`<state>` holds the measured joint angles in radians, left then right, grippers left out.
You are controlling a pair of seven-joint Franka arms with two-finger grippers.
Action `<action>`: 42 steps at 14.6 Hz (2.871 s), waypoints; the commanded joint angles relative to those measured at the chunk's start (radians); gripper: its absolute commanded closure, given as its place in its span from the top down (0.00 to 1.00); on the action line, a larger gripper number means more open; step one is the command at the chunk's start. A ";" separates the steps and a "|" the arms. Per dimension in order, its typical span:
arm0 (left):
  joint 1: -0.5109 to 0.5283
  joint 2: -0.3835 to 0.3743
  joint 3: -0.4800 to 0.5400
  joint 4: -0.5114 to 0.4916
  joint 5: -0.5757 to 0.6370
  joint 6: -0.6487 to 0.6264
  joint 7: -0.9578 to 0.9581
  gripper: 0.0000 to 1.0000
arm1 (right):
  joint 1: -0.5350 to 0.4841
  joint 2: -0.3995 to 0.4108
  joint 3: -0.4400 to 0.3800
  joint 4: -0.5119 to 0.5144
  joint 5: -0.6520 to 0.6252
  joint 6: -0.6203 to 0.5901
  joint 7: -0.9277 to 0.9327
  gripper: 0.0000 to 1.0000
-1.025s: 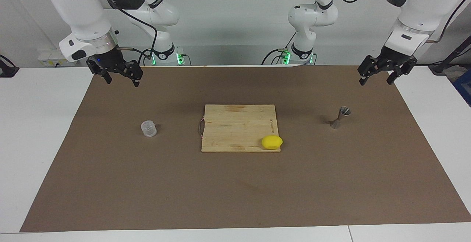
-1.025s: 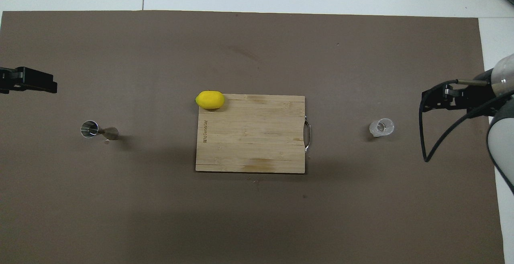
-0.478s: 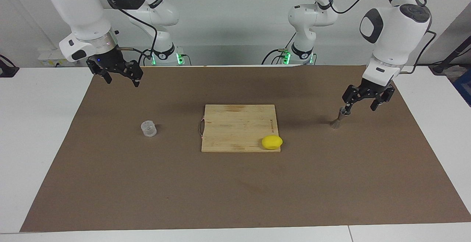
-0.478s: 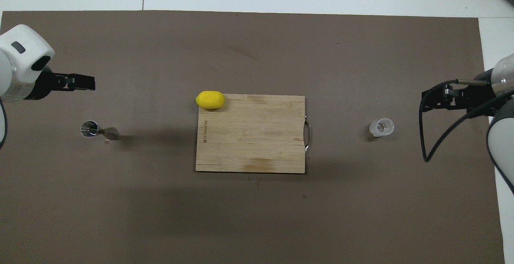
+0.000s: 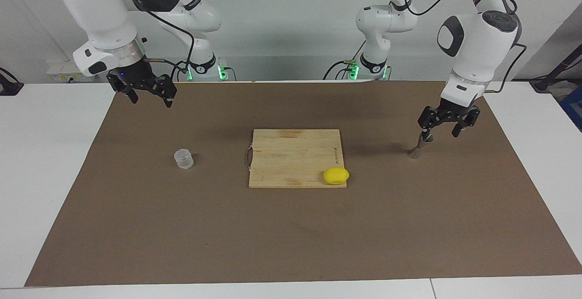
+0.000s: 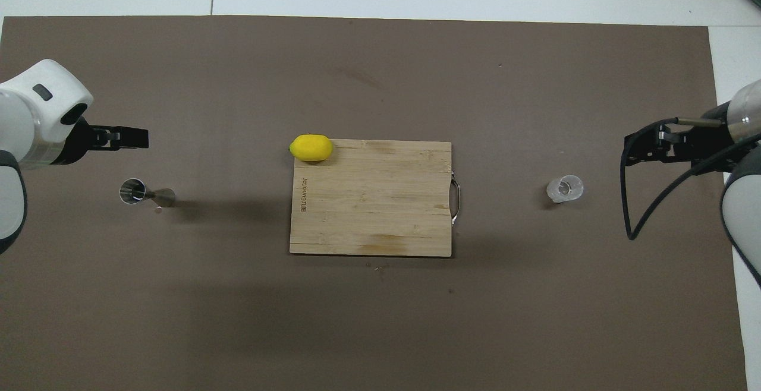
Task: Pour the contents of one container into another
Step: 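Reach the left gripper toward the small steel cup, then close the left gripper around the steel cup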
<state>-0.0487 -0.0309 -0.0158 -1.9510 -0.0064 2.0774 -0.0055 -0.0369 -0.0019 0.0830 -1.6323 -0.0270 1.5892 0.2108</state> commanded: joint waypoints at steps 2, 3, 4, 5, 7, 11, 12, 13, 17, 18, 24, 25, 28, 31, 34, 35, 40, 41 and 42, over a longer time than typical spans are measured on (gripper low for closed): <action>-0.034 -0.014 0.008 0.043 0.017 -0.111 -0.017 1.00 | -0.014 -0.018 0.007 -0.020 0.006 0.003 -0.013 1.00; -0.023 -0.012 0.007 0.075 0.017 -0.167 -0.017 1.00 | -0.014 -0.018 0.007 -0.020 0.006 0.003 -0.013 1.00; -0.017 -0.009 0.014 0.090 0.008 -0.196 -0.014 1.00 | -0.014 -0.018 0.007 -0.020 0.006 0.002 -0.013 1.00; 0.004 0.003 0.019 0.098 -0.030 -0.194 0.004 1.00 | -0.014 -0.018 0.007 -0.020 0.006 0.003 -0.013 1.00; 0.068 0.008 0.019 0.099 -0.194 -0.206 0.108 1.00 | -0.014 -0.018 0.007 -0.020 0.006 0.002 -0.013 1.00; 0.193 0.066 0.019 0.142 -0.357 -0.318 0.538 1.00 | -0.014 -0.018 0.007 -0.020 0.006 0.002 -0.013 1.00; 0.223 0.090 0.019 0.161 -0.412 -0.345 0.617 1.00 | -0.014 -0.018 0.007 -0.020 0.006 0.002 -0.013 1.00; 0.248 0.112 0.019 0.181 -0.447 -0.367 0.700 1.00 | -0.014 -0.018 0.007 -0.020 0.006 0.003 -0.013 1.00; 0.326 0.166 0.019 0.204 -0.587 -0.414 0.965 1.00 | -0.014 -0.018 0.007 -0.020 0.006 0.003 -0.013 1.00; 0.360 0.192 0.017 0.205 -0.631 -0.439 1.045 1.00 | -0.014 -0.018 0.007 -0.020 0.006 0.002 -0.013 1.00; 0.467 0.342 0.014 0.259 -0.886 -0.637 1.475 1.00 | -0.014 -0.018 0.007 -0.020 0.006 0.002 -0.013 1.00; 0.480 0.371 0.014 0.239 -0.921 -0.643 1.604 1.00 | -0.014 -0.018 0.007 -0.020 0.006 0.003 -0.013 1.00; 0.484 0.405 0.017 0.210 -0.960 -0.614 1.921 1.00 | -0.014 -0.018 0.007 -0.020 0.006 0.003 -0.013 1.00; 0.524 0.480 0.017 0.185 -1.021 -0.648 2.058 1.00 | -0.014 -0.018 0.007 -0.020 0.006 0.003 -0.013 1.00; 0.558 0.519 0.014 0.164 -1.032 -0.727 2.202 1.00 | -0.014 -0.018 0.007 -0.020 0.006 0.002 -0.013 1.00; 0.561 0.520 0.017 0.156 -1.034 -0.750 2.240 1.00 | -0.014 -0.018 0.007 -0.020 0.006 0.002 -0.013 1.00; 0.558 0.520 0.019 0.106 -1.018 -0.764 2.398 1.00 | -0.014 -0.018 0.007 -0.020 0.006 0.002 -0.013 1.00; 0.558 0.520 0.019 0.098 -1.018 -0.760 2.402 1.00 | -0.014 -0.018 0.007 -0.020 0.006 0.002 -0.013 1.00; 0.558 0.519 0.019 0.095 -1.020 -0.760 2.402 1.00 | -0.014 -0.018 0.007 -0.020 0.006 0.003 -0.013 1.00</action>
<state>0.5041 0.4964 0.0031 -1.8329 -1.0172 1.3266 2.3608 -0.0369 -0.0019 0.0830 -1.6323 -0.0270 1.5892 0.2108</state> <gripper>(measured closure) 0.000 0.000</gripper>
